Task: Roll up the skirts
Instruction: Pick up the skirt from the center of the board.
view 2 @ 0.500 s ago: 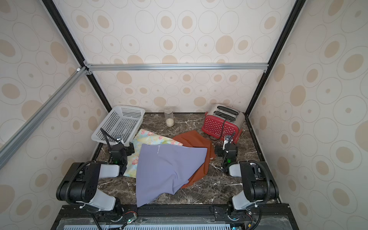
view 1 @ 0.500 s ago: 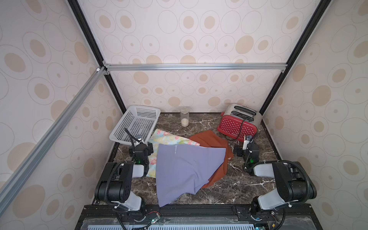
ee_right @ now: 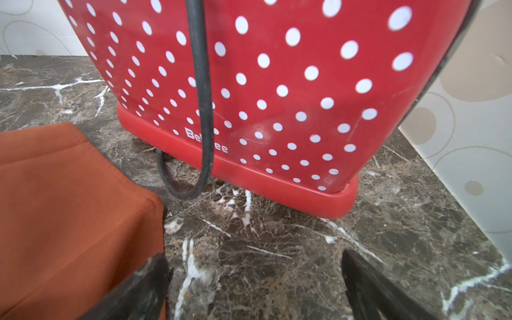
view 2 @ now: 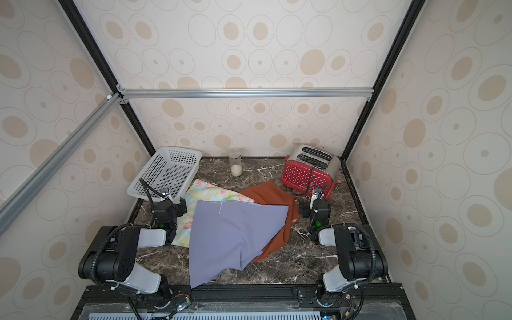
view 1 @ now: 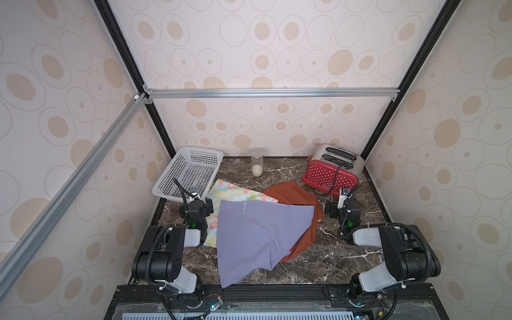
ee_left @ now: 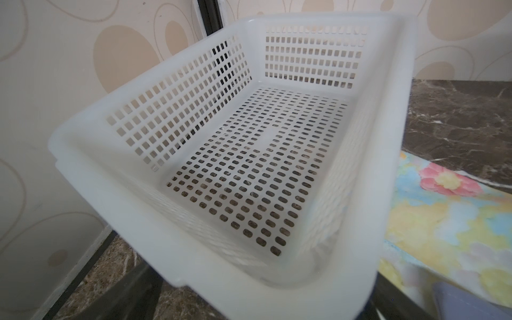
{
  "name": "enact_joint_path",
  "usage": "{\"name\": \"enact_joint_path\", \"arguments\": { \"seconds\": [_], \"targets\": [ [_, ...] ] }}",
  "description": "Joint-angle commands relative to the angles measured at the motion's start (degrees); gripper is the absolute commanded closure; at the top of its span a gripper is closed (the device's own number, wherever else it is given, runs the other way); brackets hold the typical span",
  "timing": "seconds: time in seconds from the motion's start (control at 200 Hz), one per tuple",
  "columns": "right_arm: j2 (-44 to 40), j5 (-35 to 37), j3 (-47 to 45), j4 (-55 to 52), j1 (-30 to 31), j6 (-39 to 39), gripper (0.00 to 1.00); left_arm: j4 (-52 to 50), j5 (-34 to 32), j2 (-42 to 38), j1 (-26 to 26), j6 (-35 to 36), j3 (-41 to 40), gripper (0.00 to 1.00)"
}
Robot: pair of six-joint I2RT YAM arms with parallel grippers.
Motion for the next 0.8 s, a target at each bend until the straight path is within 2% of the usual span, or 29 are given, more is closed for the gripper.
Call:
{"name": "enact_joint_path", "arguments": {
  "seconds": [0.0,0.697,0.757,0.797],
  "targets": [
    [0.62,0.35,1.04,0.78,0.44,-0.55,0.0,0.46,-0.42,0.42,0.57,0.73,1.47,0.01],
    [0.28,0.32,0.55,1.96,0.44,-0.56,0.0,0.38,-0.38,0.08,0.47,0.64,1.3,0.01],
    [-1.81,-1.08,-0.88,3.34,0.51,-1.26,0.0,1.31,-2.38,-0.18,0.3,0.38,1.14,0.01],
    [-4.97,-1.03,-1.45,1.46,0.52,-1.25,0.0,-2.94,-2.95,-1.93,0.16,-0.11,2.01,0.01]
  ]
}}
